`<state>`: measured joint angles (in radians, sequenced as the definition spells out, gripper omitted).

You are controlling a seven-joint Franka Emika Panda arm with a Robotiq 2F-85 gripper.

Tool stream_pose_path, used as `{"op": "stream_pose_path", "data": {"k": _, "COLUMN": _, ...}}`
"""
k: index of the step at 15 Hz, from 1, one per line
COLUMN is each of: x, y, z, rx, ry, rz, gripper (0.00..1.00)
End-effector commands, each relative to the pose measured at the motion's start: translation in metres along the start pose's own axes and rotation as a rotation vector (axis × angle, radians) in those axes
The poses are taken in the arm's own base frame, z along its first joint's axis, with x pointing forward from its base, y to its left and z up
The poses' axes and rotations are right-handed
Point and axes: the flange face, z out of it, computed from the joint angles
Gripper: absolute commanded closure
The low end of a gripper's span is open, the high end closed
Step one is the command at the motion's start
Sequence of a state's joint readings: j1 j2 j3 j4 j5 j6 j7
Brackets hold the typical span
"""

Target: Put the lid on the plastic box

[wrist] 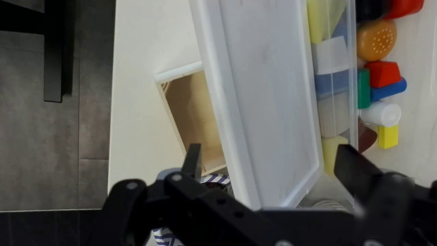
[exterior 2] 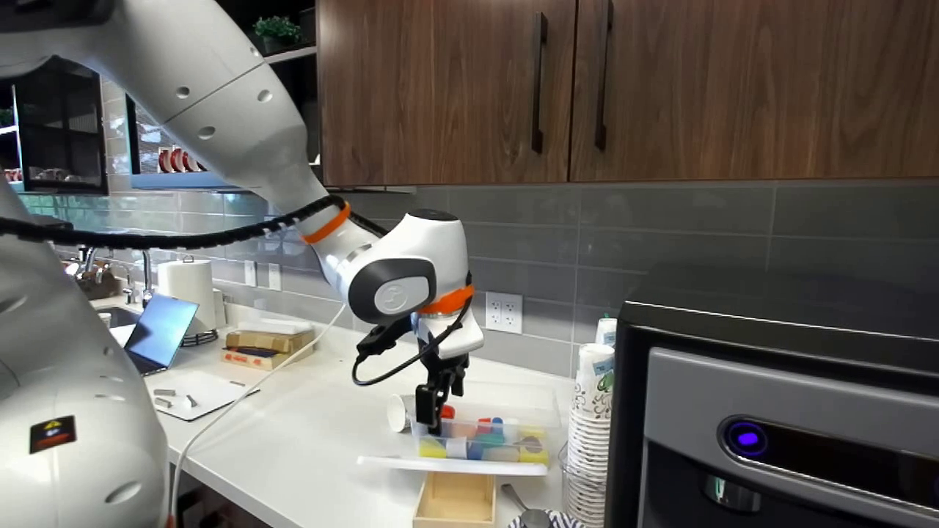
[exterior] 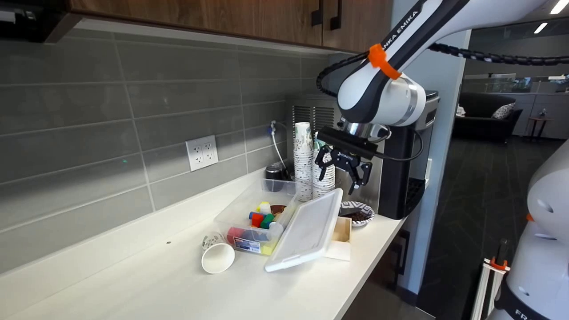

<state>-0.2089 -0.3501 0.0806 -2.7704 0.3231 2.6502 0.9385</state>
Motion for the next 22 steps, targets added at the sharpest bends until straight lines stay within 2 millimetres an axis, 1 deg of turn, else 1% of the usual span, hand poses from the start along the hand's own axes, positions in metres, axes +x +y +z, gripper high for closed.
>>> {"op": "stream_pose_path", "data": {"k": 1, "x": 0.011, "y": 0.002, "z": 0.034, "rx": 0.006, "ry": 0.053, "rz": 0.076, "gripper": 0.00}}
{"op": "stream_pose_path", "data": {"k": 5, "x": 0.020, "y": 0.015, "z": 0.071, "rx": -0.036, "ry": 0.066, "rz": 0.167, "gripper": 0.00}}
{"op": "stream_pose_path", "data": {"k": 11, "x": 0.022, "y": 0.026, "z": 0.108, "rx": -0.048, "ry": 0.090, "rz": 0.213, "gripper": 0.00}}
{"op": "stream_pose_path", "data": {"k": 15, "x": 0.017, "y": 0.025, "z": 0.120, "rx": -0.011, "ry": 0.117, "rz": 0.199, "gripper": 0.00}}
{"op": "stream_pose_path", "data": {"k": 22, "x": 0.012, "y": 0.019, "z": 0.123, "rx": 0.062, "ry": 0.163, "rz": 0.191, "gripper": 0.00}}
